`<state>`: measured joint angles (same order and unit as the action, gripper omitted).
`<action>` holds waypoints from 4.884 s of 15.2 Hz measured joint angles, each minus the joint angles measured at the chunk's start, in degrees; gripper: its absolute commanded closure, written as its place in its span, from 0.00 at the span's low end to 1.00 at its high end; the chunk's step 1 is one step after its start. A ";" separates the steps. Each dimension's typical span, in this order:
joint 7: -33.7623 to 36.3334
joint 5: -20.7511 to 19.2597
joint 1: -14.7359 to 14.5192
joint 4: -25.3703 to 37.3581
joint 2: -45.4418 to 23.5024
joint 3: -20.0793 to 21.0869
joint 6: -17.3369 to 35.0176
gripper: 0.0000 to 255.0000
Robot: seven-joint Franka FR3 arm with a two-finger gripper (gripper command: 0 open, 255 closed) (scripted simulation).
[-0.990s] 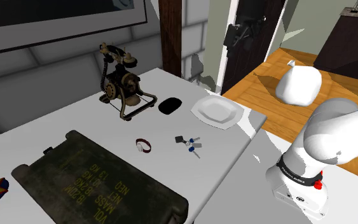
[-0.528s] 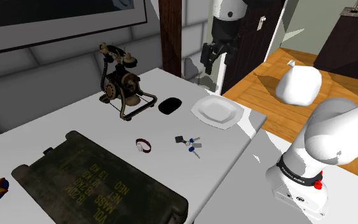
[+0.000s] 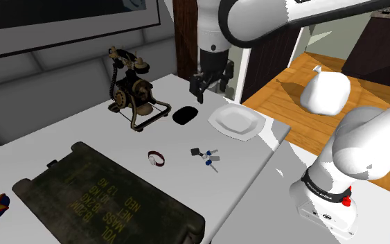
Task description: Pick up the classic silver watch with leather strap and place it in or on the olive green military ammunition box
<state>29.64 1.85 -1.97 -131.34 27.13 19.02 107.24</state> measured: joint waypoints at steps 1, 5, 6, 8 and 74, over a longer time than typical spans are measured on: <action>1.32 -0.13 -0.04 0.89 -1.71 1.07 0.72 0.00; 7.18 -1.45 -0.18 3.60 -9.20 5.46 4.84 0.00; 8.85 -1.92 -0.32 4.59 -10.97 6.59 5.39 0.00; 11.94 -3.40 -0.39 6.47 -14.93 8.51 6.92 0.00; 28.95 -17.05 -7.27 37.58 -41.87 14.46 -3.54 1.00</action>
<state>58.59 -15.21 -9.24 -93.76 -14.74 33.48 103.70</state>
